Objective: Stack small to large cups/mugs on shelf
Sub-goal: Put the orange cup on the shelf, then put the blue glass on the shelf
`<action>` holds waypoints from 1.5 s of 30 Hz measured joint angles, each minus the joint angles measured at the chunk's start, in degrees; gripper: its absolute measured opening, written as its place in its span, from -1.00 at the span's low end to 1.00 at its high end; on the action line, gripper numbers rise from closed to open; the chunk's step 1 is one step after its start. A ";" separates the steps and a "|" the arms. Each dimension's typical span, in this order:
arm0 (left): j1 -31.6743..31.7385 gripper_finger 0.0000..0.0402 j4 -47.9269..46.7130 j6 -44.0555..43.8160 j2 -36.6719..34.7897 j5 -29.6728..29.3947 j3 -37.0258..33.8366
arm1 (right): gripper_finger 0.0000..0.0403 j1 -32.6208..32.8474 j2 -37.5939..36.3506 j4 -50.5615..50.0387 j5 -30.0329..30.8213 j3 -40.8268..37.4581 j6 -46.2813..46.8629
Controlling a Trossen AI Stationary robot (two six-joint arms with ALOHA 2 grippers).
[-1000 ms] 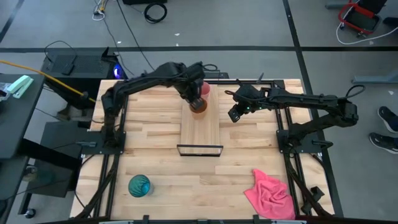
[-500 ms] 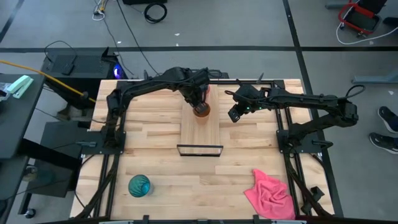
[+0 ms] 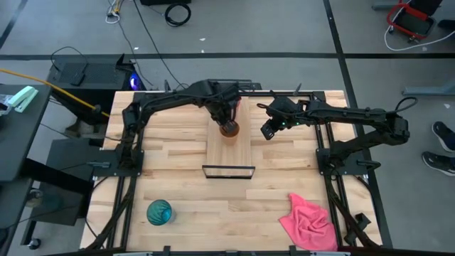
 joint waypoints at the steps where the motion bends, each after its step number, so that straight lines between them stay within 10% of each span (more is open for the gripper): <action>1: -0.02 -0.95 0.34 0.00 0.00 0.03 -0.07 | -0.64 0.00 0.00 0.00 0.00 0.00 0.00; 45: 0.32 -0.42 0.74 -0.44 -0.55 0.75 -0.23 | -0.64 0.00 0.00 -0.04 -0.42 0.00 0.02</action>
